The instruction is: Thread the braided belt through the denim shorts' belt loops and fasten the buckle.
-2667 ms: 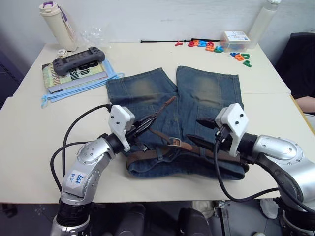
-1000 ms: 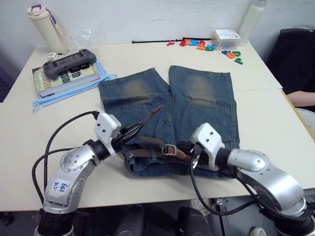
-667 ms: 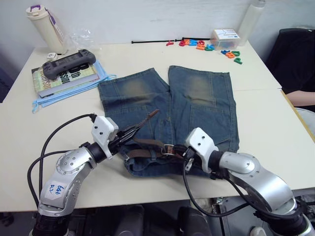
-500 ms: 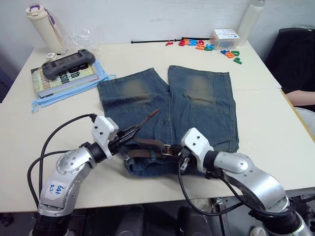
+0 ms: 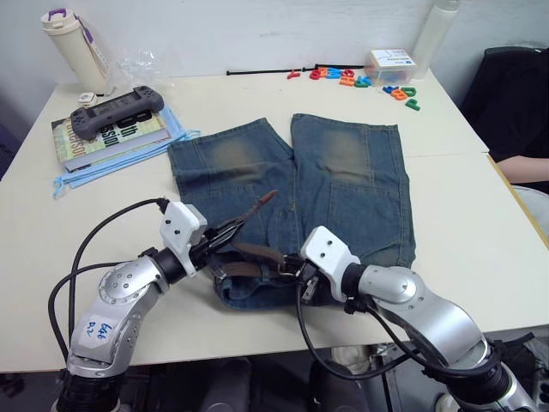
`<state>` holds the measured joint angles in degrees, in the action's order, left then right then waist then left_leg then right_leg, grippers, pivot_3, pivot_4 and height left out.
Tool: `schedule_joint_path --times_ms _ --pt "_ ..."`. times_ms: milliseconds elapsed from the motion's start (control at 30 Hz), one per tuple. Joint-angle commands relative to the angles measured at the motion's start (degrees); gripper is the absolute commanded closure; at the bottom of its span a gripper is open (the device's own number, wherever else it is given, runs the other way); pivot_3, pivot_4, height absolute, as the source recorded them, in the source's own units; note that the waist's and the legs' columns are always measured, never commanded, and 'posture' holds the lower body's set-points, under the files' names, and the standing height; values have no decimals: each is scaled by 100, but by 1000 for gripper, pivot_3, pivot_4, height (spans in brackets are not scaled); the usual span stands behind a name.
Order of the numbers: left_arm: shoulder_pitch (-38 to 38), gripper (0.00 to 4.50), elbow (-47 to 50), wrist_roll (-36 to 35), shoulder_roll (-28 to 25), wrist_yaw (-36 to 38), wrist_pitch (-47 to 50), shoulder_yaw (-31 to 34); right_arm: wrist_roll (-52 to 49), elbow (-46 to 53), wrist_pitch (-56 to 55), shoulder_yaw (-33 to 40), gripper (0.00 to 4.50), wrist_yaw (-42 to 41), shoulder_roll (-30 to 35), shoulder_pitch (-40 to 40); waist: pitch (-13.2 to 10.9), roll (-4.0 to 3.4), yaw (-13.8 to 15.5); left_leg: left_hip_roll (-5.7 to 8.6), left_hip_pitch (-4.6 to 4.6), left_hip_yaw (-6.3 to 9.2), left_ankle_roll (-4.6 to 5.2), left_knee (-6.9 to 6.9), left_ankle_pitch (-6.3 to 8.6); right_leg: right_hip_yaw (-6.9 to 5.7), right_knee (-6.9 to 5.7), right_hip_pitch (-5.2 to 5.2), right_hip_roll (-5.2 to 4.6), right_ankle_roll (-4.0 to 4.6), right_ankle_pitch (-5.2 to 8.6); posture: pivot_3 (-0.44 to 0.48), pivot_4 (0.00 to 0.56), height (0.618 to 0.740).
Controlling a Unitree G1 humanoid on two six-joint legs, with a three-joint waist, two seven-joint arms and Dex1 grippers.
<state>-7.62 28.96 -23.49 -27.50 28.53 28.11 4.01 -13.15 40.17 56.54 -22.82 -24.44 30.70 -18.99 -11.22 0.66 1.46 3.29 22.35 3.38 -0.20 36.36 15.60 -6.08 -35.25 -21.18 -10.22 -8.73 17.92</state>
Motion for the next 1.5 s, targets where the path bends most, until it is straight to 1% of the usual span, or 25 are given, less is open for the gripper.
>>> schedule_joint_path --times_ms 33,267,433,533,633,800,933,1100,1233,1333,1500 --pt "-238 4500 286 -103 46 -46 29 1 107 96 0 -205 4439 -38 45 -23 0 0 0 0 0 -4 0 0 0 4 -4 -4 0 0 0 0 150 713" --pt "-578 4500 368 -180 146 -46 198 -234 440 -71 58 -677 4439 -69 140 -75 0 0 -13 -1 1 -15 0 0 0 15 -12 -15 0 0 0 0 150 713" --pt "-914 4500 146 -91 335 -163 376 -456 760 -101 -15 -1138 4439 -185 321 -238 1 2 -10 -2 0 -18 0 6 0 19 -19 -15 2 0 0 0 150 713" --pt "-1273 4500 -228 99 456 -183 438 -781 1108 -48 -193 -1627 4439 -440 714 -405 4 6 -4 -1 -2 -19 0 9 0 20 -20 -14 2 0 0 0 150 713" --pt "-1595 4500 -576 206 616 -170 428 -1008 1339 -30 -350 -1922 4439 -649 951 -515 8 12 2 0 -1 -20 1 11 2 21 -19 -14 2 0 0 0 150 713" --pt "-2206 4500 -1310 457 968 -99 277 -1366 1686 -102 -573 -2281 4439 -1002 1082 -652 17 28 7 0 0 -21 3 15 2 20 -16 -11 2 0 0 0 150 713" --pt "-2761 4500 -1835 618 1389 -1 141 -1712 2249 -235 -750 -2731 4439 -1287 1246 -924 19 31 -2 0 0 -21 3 18 2 20 -16 -10 2 0 0 0 150 713" --pt "-3164 4500 -2279 718 1872 -1 40 -1875 2918 -279 -951 -3166 4439 -1623 1344 -1066 20 32 -2 0 0 -22 2 28 3 20 -18 -7 2 0 0 0 150 713" --pt "-3448 4500 -2711 914 2197 -11 -136 -1965 3361 -262 -1028 -3320 4439 -1862 1264 -945 20 33 8 0 3 -30 1 55 8 15 -17 1 3 0 0 0 150 713" --pt "-3704 4500 -3106 1091 2424 -14 -279 -2041 3682 -258 -1075 -3306 4439 -2025 1205 -853 22 35 26 0 2 -31 5 76 14 9 -5 14 3 -2 -1 0 150 713" --pt "-3900 4500 -3787 1335 2663 97 -488 -2162 4126 -312 -1296 -3285 4439 -2307 1124 -748 27 32 78 2 -15 -30 7 80 20 -1 12 46 2 -4 -2 0 150 713"
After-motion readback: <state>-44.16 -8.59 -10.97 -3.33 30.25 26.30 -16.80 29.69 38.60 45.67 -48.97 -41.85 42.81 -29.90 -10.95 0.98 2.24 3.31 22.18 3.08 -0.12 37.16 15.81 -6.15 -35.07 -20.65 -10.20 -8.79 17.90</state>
